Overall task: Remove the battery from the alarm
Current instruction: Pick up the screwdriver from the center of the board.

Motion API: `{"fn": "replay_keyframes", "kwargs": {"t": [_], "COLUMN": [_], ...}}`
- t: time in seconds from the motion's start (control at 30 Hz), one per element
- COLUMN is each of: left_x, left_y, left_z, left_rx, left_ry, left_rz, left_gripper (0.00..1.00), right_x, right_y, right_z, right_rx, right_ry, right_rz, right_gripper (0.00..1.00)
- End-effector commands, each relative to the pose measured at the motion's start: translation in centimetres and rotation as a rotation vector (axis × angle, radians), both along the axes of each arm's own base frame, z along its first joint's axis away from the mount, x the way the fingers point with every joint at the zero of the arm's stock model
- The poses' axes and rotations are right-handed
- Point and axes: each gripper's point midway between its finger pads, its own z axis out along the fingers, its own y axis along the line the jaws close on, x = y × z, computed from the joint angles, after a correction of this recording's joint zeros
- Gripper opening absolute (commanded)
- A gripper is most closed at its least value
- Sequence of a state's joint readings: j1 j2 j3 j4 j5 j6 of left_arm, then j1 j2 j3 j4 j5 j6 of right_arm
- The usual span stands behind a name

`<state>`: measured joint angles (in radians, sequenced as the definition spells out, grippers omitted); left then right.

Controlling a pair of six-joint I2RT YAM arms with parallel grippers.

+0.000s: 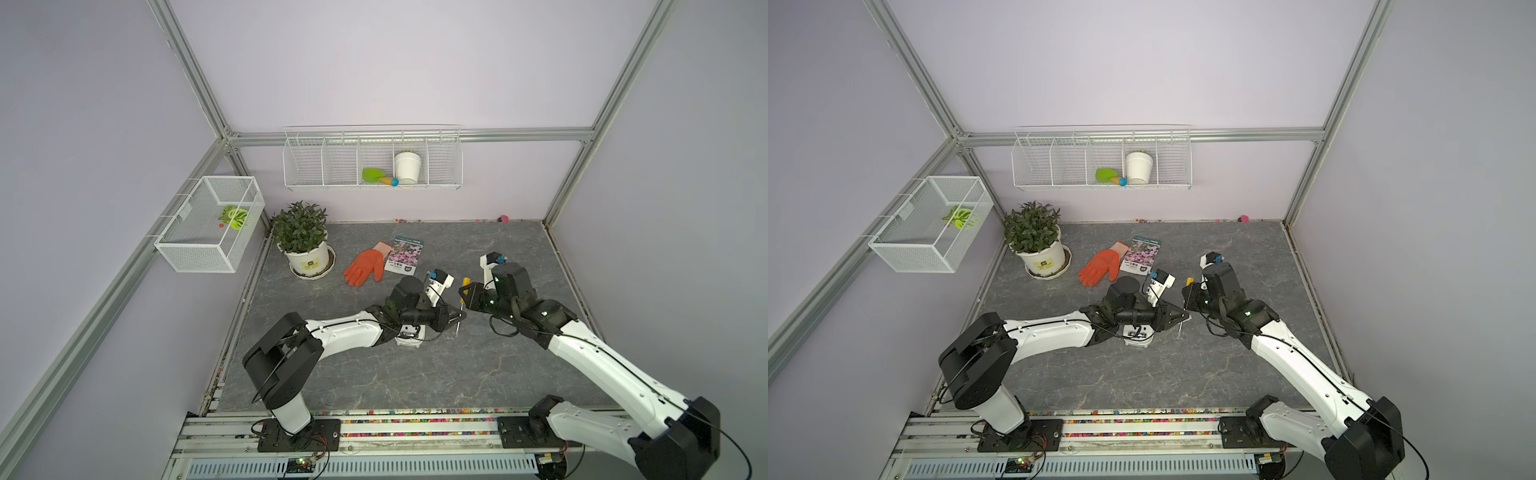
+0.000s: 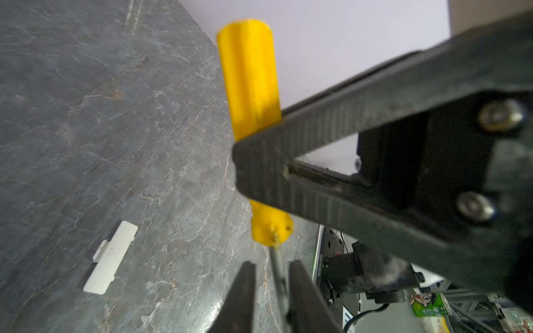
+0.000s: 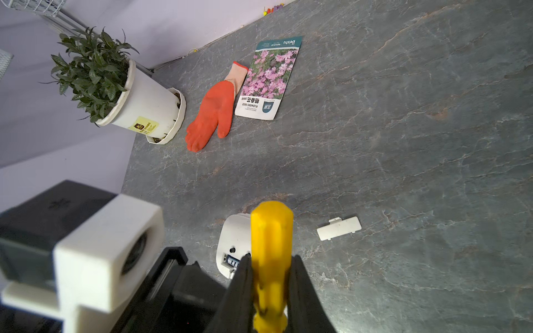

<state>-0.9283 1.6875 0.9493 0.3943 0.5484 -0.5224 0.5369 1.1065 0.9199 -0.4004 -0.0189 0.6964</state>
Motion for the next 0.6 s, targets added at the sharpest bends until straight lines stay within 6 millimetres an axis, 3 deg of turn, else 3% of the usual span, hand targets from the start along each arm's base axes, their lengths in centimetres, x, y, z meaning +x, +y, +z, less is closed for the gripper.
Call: {"fn": "replay_keyframes", "kwargs": {"t": [0.0, 0.1, 0.2, 0.27, 0.33, 0.4, 0.57], "left_x": [0.2, 0.6, 0.4, -0.3, -1.8, -3.1, -5.0], "left_y": [0.4, 1.9, 3.6, 4.4, 4.8, 5.1, 5.3], "left_z": [1.8, 3.0, 4.3, 5.0, 6.0, 6.7, 8.2], "left_rx": [-0.031, -0.056, -0.087, -0.110, -0.139, -0.157, -0.207], "left_ry": [-0.049, -0.061, -0.075, -0.090, -0.114, -0.136, -0.153], "left_rz": [0.010, 0.035, 0.013, -0.035, -0.117, -0.188, -0.300], "left_gripper": [0.00, 0.00, 0.00, 0.00, 0.00, 0.00, 0.00], "right_x": [0.0, -0.2, -0.7, -1.7, -3.1, -4.0, -5.9], "right_y": [-0.3, -0.6, -1.0, -0.6, 0.4, 1.2, 3.7], "right_z": [0.5, 1.7, 4.0, 5.5, 7.2, 8.5, 9.8], "right_rx": [0.044, 0.141, 0.306, 0.383, 0.443, 0.501, 0.532], "right_ry": [-0.017, -0.059, -0.180, -0.254, -0.322, -0.356, -0.379], "right_rz": [0.022, 0.117, 0.229, 0.325, 0.439, 0.522, 0.678], "right_gripper": [0.12, 0.34, 0.71, 0.82, 0.89, 0.89, 0.87]}}
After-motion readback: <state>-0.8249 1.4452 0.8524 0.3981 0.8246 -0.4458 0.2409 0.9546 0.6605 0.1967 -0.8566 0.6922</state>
